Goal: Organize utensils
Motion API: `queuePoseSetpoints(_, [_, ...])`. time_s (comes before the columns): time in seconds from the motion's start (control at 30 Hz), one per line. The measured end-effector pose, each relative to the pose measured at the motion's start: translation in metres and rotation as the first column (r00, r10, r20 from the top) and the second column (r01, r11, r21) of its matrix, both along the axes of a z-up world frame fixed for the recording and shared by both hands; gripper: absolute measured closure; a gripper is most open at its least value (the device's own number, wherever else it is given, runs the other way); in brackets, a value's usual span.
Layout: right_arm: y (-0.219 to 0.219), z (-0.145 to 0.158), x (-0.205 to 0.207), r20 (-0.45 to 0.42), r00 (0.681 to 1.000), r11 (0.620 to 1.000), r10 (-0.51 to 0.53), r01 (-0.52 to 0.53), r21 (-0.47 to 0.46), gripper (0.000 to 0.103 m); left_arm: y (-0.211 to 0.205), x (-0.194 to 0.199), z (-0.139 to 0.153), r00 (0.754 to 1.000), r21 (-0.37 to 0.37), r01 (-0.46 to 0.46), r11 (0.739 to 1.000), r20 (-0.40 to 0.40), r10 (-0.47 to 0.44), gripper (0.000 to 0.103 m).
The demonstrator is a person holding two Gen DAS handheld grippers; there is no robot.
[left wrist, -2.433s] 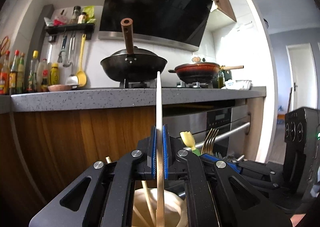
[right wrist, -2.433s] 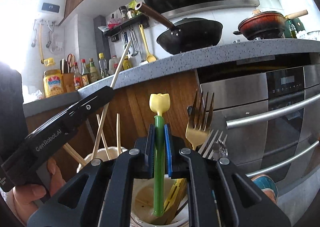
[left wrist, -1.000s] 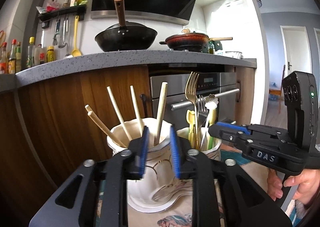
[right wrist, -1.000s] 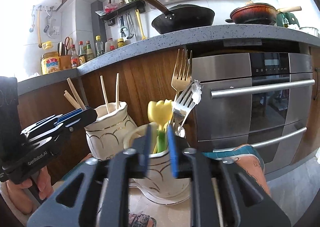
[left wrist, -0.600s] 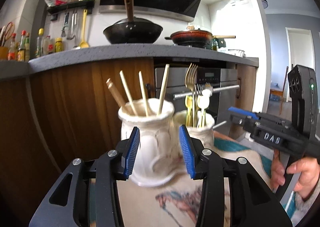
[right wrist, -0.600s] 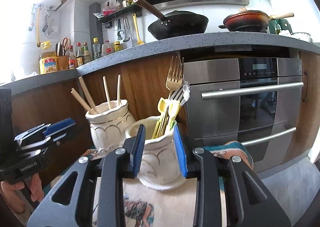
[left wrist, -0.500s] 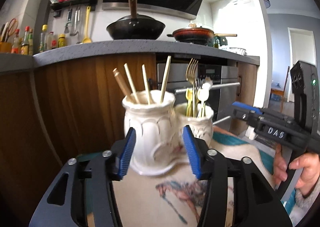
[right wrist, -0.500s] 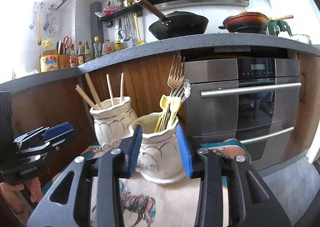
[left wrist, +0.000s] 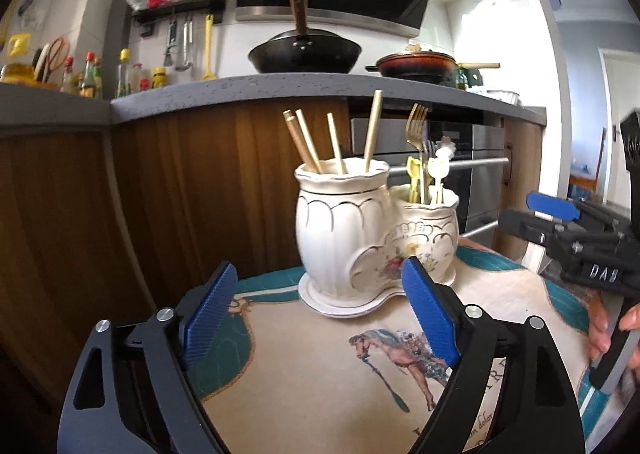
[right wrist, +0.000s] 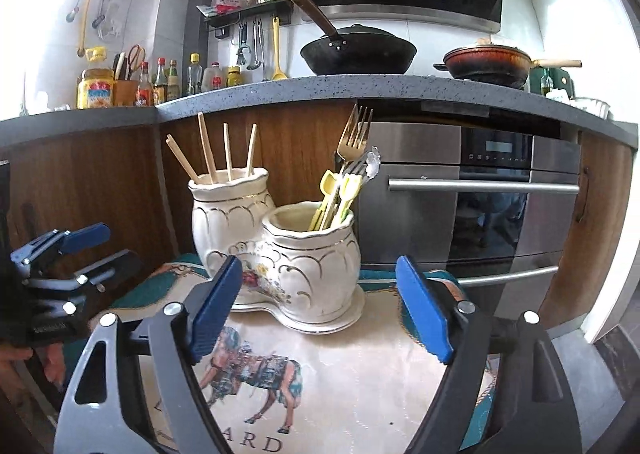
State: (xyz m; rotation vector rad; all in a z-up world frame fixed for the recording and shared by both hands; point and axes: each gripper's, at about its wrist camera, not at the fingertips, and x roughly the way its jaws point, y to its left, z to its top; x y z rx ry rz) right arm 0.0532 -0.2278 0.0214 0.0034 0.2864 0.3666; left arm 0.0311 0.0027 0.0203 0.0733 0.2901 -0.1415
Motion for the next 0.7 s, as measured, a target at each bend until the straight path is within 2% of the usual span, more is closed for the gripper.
queuePoseSetpoints(0.17, [0.0041,-0.0051,0.0044,-0.012,1.0,1.0,0.0,0.0,-0.024,0.016,0.01,0.0036,-0.0006,1.0,-0.039,-0.022,0.999,-0.016,0.022,0.011])
queuePoseSetpoints(0.33, [0.0065,-0.0056,0.0066,-0.01,1.0,1.0,0.0,0.0,-0.031,0.008,0.006,0.0016,-0.0003,1.0,-0.021,-0.014,1.0,-0.007,0.014,0.009])
queuePoseSetpoints(0.7, [0.0072,-0.0051,0.006,-0.014,1.0,0.999,-0.001,0.0,-0.036,0.005,0.0056,0.0008,-0.0001,1.0,-0.025,-0.013,1.0,-0.007,0.013,0.008])
